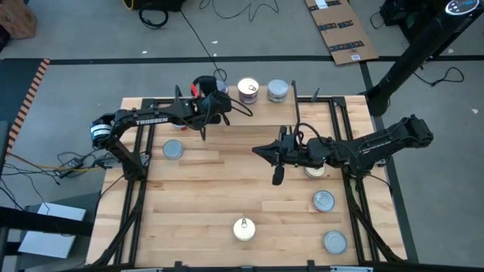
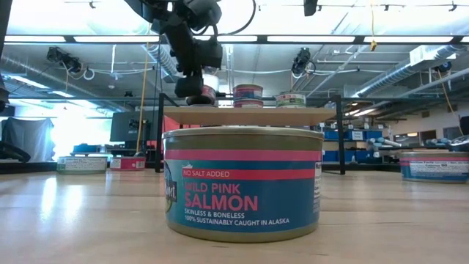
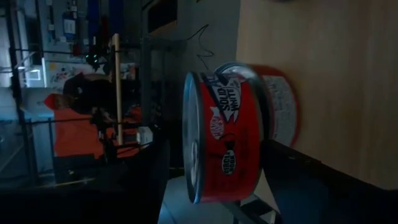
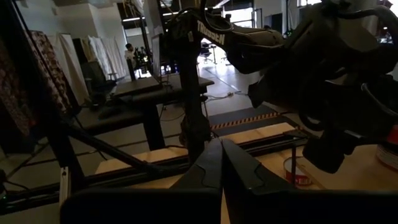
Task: Stack canned seafood by type on shelf
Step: Stack the red tuna can on top of the red tuna can on the shelf, then put the green tuna can on the shelf aligned with the other green tuna can
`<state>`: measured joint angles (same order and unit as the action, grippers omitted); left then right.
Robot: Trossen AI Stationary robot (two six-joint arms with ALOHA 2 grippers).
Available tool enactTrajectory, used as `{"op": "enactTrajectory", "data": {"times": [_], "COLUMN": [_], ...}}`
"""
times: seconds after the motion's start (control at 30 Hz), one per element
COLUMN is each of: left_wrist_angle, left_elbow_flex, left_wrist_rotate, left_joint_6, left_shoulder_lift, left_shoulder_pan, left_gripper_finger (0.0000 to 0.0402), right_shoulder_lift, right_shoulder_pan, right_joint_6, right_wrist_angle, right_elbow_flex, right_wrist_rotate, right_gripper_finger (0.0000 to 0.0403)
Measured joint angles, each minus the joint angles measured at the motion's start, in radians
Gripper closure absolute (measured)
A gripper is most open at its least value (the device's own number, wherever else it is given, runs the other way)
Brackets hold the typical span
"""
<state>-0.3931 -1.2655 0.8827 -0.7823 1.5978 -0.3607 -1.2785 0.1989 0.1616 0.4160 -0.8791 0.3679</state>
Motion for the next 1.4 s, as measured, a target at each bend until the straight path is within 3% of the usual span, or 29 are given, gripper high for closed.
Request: {"op": "enactTrajectory", "data": {"times": [0.73,1.03,1.4], "left_wrist_angle": [0.0,-0.163,-0.194], "left_elbow_flex": [-0.006,-0.134,-0.14], "left_wrist_rotate": [-0.089,-0.175,-0.208], "left_joint_6": [0.005,0.109,0.185], "left_shoulder_lift": [0.0,0.0,-0.006], "left_shoulder_pan": [-0.022,-0.056,-0.058], "left_gripper_finger": [0.0147,0.0147,0.0155], "right_shoulder_lift": [0.0,0.0,0.0], "right_shoulder_pan": [0.004,0.004,0.005], "right_joint_6": [0.004,0.004,0.004], "right_wrist_angle": [0.0,0.0,0.0], "right_elbow_flex": [0.0,0.0,0.0], "right_wrist_rotate": [-0.005,-0.009,-0.031], "right_gripper_finger": [0.0393,0.0393,0.0393]}}
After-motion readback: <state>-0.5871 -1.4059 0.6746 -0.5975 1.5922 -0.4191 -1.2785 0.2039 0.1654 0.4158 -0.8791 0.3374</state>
